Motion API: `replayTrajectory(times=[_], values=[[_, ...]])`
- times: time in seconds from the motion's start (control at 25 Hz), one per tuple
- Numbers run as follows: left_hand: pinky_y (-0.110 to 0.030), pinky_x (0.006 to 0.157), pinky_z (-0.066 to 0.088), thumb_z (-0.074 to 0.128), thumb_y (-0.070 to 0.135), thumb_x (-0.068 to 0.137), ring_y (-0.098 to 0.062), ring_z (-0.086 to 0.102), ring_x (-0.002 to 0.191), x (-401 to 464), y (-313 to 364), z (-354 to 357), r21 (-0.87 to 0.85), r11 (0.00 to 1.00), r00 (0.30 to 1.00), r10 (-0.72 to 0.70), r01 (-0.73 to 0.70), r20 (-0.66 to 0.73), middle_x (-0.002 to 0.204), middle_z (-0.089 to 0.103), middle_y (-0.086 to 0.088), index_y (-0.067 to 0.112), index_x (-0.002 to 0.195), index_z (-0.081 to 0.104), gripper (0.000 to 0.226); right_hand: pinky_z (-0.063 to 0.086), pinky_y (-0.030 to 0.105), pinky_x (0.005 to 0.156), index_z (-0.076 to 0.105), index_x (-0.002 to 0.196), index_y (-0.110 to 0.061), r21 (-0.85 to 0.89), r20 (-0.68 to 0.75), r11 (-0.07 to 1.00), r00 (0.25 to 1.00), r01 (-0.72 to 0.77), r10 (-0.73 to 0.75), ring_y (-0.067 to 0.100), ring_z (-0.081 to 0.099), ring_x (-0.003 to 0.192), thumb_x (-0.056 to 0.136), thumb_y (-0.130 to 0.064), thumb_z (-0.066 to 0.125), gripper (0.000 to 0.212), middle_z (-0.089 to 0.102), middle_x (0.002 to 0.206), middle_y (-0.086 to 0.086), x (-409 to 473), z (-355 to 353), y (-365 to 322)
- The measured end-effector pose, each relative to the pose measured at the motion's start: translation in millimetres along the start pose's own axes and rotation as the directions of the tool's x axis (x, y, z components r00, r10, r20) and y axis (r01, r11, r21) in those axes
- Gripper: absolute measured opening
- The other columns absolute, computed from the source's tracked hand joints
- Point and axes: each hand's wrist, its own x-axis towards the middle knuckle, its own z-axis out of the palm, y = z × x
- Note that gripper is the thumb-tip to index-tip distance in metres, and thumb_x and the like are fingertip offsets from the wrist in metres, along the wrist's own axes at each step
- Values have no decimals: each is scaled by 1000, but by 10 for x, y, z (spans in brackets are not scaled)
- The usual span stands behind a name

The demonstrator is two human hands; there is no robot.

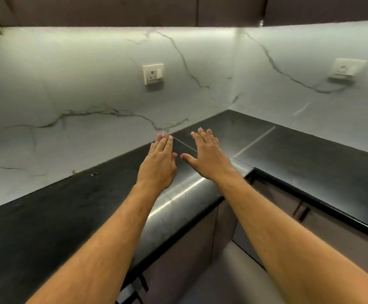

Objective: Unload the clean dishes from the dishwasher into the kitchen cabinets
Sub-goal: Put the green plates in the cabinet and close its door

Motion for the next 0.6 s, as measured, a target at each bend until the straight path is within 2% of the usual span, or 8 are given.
replayTrajectory(times=[0.32,0.4,0.6], values=[[-27,118,-2,28,24,106,-17,-4,150,-766,744,595,-97,991,981,107,-92,163,164,4,-5,8,155,10,55,6,43,124,19,157,-16,-71,35,984,986,-161,164,25,0,153,93,-55,55,83,11,165,8,-1168,-94,717],[-26,118,-2,29,23,106,-15,-4,150,-912,883,669,-137,988,979,98,-74,176,164,5,-4,9,155,12,55,5,42,124,19,157,-15,-74,25,978,980,-195,197,25,0,153,94,-53,54,82,11,165,8,-1431,-121,818],[-28,121,0,33,24,105,-15,-1,151,-1487,1377,863,-167,975,947,185,-144,264,163,8,-4,9,155,15,56,5,42,124,17,157,-14,-86,47,936,937,-341,346,26,-2,153,96,-49,54,80,9,165,7,-2342,-299,1128]])
